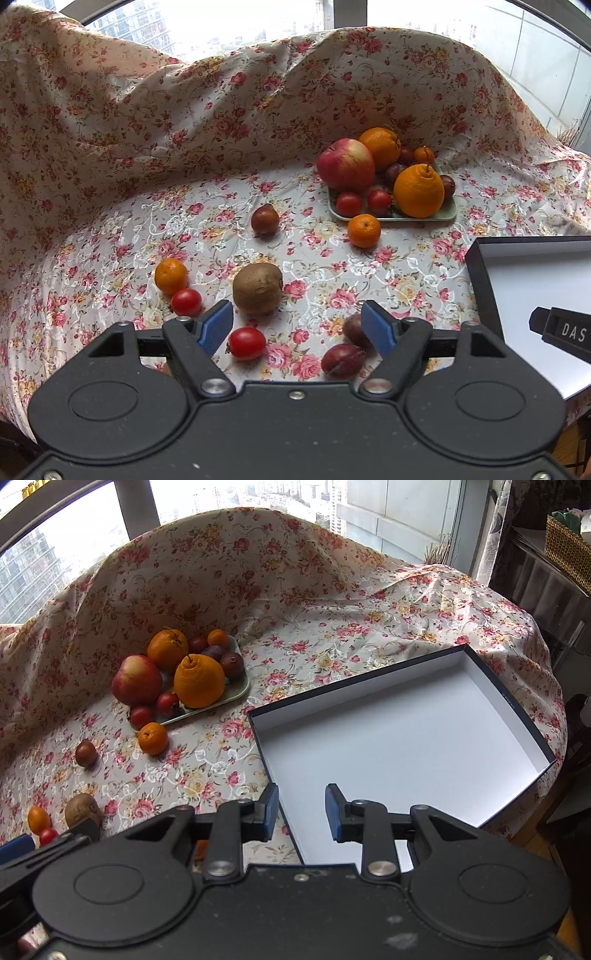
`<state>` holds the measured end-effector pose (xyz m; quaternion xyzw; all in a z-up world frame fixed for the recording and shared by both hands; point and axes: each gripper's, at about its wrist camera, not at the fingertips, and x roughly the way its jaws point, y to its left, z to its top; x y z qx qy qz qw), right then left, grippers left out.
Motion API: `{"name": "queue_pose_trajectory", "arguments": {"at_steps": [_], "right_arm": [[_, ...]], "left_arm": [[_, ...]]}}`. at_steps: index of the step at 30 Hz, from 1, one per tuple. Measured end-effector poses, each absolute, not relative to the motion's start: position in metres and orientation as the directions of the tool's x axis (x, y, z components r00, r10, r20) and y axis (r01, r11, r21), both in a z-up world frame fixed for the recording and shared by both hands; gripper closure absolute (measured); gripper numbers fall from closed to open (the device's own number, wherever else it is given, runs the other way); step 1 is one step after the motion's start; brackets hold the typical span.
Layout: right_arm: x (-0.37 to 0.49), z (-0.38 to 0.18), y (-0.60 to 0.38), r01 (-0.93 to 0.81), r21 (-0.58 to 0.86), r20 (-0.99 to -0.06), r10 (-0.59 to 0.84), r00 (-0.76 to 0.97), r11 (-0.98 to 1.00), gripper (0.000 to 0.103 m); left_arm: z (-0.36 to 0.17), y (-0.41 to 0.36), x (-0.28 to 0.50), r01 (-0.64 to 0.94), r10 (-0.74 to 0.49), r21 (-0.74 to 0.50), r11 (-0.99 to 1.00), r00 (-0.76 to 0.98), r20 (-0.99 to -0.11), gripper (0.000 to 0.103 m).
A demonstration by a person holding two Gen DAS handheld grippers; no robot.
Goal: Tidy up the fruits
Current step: 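Move the left tool to the kiwi while the right tool approaches the red pear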
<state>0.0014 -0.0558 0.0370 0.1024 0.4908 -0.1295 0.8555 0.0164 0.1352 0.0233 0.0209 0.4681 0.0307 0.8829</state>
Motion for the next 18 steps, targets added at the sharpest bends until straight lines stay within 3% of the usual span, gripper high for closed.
{"name": "queue_pose_trajectory", "arguments": {"at_steps": [9,18], "right_arm": [[0.027,0.015,0.001,0.271,0.189,-0.915,0.069,0.398,0.944,0.074],[0.044,-0.01,0.051,0.236,0.192,-0.948,0.119,0.294,0.953,0.074]], "left_arm": [[0.016,0.22,0.025,-0.186,0.1,0.01,0.982,0.482,-0.87,0.026],[-0.006,0.276,0.025,-0.254,0.062,-0.036,0.967,0.368,-0.928,0.028]]}}
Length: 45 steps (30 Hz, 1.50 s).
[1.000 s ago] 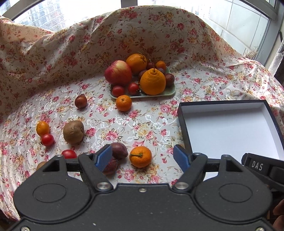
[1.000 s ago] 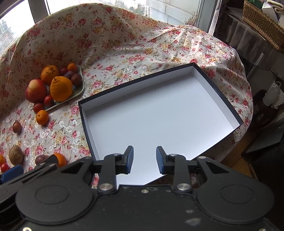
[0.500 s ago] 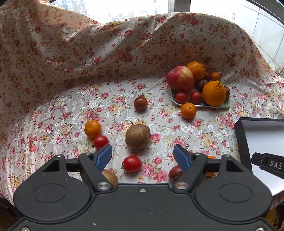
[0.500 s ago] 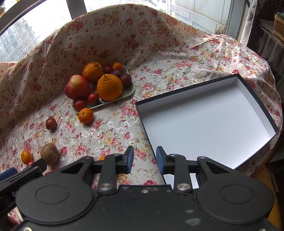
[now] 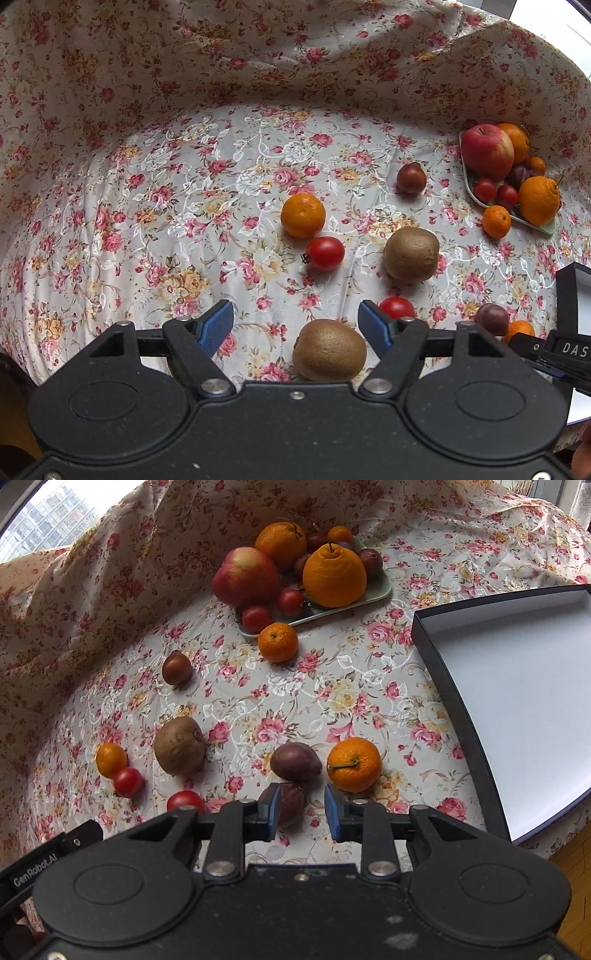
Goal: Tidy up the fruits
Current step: 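Move the left tool to the kiwi while the right tool approaches the red pear, then close the right tool on the red pear while the left tool grasps the kiwi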
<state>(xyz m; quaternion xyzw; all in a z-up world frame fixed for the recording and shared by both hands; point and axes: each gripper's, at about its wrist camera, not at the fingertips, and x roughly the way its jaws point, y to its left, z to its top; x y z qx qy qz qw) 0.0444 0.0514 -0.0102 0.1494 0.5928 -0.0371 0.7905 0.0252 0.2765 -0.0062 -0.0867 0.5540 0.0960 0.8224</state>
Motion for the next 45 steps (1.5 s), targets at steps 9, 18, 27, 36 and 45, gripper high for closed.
{"name": "queue_pose_trajectory", "arguments": {"at_steps": [9,18,27,36,45], "right_arm": [[0.054,-0.028,0.073,0.252,0.191,-0.956,0.122,0.267,0.949,0.074],[0.062,-0.041,0.084,0.251,0.103,-0.965,0.035,0.261,0.963,0.073],[0.065,-0.048,0.083,0.272,0.06,-0.972,-0.006,0.234,0.96,0.069],[0.065,-0.07,0.079,0.341,0.096,-0.988,0.047,0.148,0.935,0.065],[0.066,-0.068,0.086,0.355,0.101,-0.983,0.038,0.182,0.929,0.053]], "left_arm": [[-0.021,0.288,0.027,-0.256,0.005,-0.078,0.964,0.312,-0.95,0.029],[-0.027,0.279,0.026,-0.191,0.009,-0.054,0.98,0.312,-0.95,0.029],[-0.029,0.282,0.025,-0.198,0.009,-0.054,0.979,0.301,-0.954,0.029],[-0.03,0.276,0.024,-0.168,0.009,-0.043,0.985,0.3,-0.954,0.029],[-0.03,0.274,0.024,-0.143,0.034,-0.011,0.99,0.311,-0.95,0.028]]}}
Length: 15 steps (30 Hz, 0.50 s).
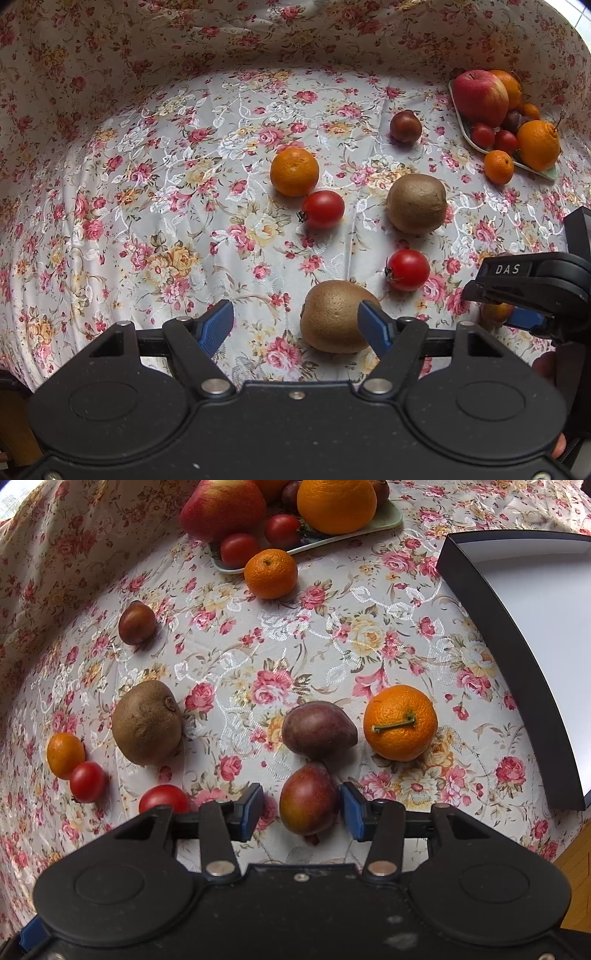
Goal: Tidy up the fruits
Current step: 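Close the right tool on the red pear while the left tool grasps the kiwi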
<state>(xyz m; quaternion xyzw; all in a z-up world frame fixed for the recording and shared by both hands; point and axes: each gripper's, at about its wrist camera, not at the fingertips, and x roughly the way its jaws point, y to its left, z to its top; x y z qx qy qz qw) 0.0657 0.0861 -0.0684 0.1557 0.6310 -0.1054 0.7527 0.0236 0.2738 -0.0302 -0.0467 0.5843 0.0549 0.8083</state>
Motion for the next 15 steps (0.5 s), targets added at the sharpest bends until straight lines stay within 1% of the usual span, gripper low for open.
{"name": "queue_pose_trajectory", "arguments": {"at_steps": [7,15], "right_arm": [[0.0698,-0.0692,0.0845,0.346,0.105,-0.985,0.05,0.166,0.932,0.052],[0.0676,-0.0714,0.0889,0.323,0.101,-0.983,0.043,0.18,0.941,0.046]], "left_arm": [[-0.0306,0.276,0.0245,-0.155,0.047,-0.003,0.988,0.313,-0.949,0.028],[-0.0212,0.2701,0.0214,-0.166,0.09,0.032,0.986,0.354,-0.931,0.027]]}}
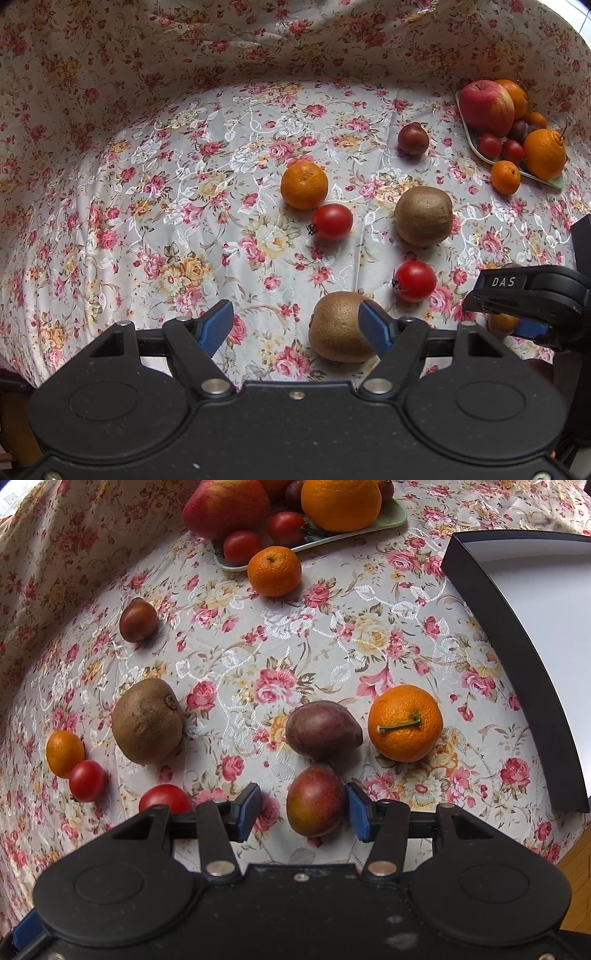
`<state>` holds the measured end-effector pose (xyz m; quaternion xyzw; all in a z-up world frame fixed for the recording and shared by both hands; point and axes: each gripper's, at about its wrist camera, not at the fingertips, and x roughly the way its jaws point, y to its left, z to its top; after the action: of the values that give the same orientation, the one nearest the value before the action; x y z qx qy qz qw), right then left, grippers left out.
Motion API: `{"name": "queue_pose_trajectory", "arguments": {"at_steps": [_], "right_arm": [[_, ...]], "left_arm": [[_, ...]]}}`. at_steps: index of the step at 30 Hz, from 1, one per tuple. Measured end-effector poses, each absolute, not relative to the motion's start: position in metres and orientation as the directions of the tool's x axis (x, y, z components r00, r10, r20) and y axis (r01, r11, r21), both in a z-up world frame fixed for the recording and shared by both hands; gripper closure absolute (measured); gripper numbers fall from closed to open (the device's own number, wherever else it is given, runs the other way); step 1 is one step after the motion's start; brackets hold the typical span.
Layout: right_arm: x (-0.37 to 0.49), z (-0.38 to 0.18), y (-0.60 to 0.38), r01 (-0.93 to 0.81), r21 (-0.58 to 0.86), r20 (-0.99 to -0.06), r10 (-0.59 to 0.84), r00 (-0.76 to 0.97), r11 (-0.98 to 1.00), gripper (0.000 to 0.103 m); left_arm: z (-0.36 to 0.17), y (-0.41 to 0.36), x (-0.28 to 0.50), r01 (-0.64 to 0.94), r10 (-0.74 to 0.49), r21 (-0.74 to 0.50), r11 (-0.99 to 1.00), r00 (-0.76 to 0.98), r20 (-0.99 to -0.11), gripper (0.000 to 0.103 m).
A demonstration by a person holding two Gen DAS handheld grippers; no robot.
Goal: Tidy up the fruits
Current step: 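Close the right tool on the red pear while the left tool grasps the kiwi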
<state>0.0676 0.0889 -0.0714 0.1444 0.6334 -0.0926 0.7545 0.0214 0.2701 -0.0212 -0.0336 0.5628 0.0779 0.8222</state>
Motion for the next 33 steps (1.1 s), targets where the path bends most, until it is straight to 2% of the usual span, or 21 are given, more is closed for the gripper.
{"name": "queue_pose_trajectory", "arguments": {"at_steps": [7,17,23,26,29,30,33], "right_arm": [[0.066,-0.072,0.095,0.274,0.101,-0.978,0.045,0.205,0.956,0.032],[0.064,-0.074,0.096,0.311,0.099,-0.973,0.026,0.229,0.945,0.03],[0.063,-0.076,0.107,0.271,0.053,-0.975,-0.009,0.223,0.961,0.029],[0.064,-0.075,0.11,0.255,0.026,-0.978,-0.028,0.207,0.967,0.034],[0.064,-0.071,0.107,0.273,0.018,-0.978,-0.04,0.205,0.962,0.052],[0.064,-0.07,0.106,0.278,0.016,-0.978,-0.043,0.204,0.961,0.065],[0.065,-0.068,0.101,0.293,0.033,-0.982,-0.024,0.188,0.956,0.066]], "left_arm": [[-0.018,0.265,0.022,-0.161,0.131,0.075,0.984,0.379,-0.916,0.027],[-0.016,0.257,0.019,-0.115,0.093,0.052,0.992,0.388,-0.917,0.027],[-0.016,0.259,0.019,-0.112,0.075,0.034,0.993,0.382,-0.921,0.027],[-0.017,0.261,0.02,-0.114,0.058,0.016,0.993,0.375,-0.925,0.028],[-0.016,0.261,0.019,-0.112,0.047,0.005,0.994,0.379,-0.924,0.028],[-0.016,0.261,0.02,-0.107,0.041,0.0,0.994,0.378,-0.925,0.028],[-0.018,0.257,0.02,-0.09,0.019,-0.016,0.996,0.373,-0.927,0.028]]}}
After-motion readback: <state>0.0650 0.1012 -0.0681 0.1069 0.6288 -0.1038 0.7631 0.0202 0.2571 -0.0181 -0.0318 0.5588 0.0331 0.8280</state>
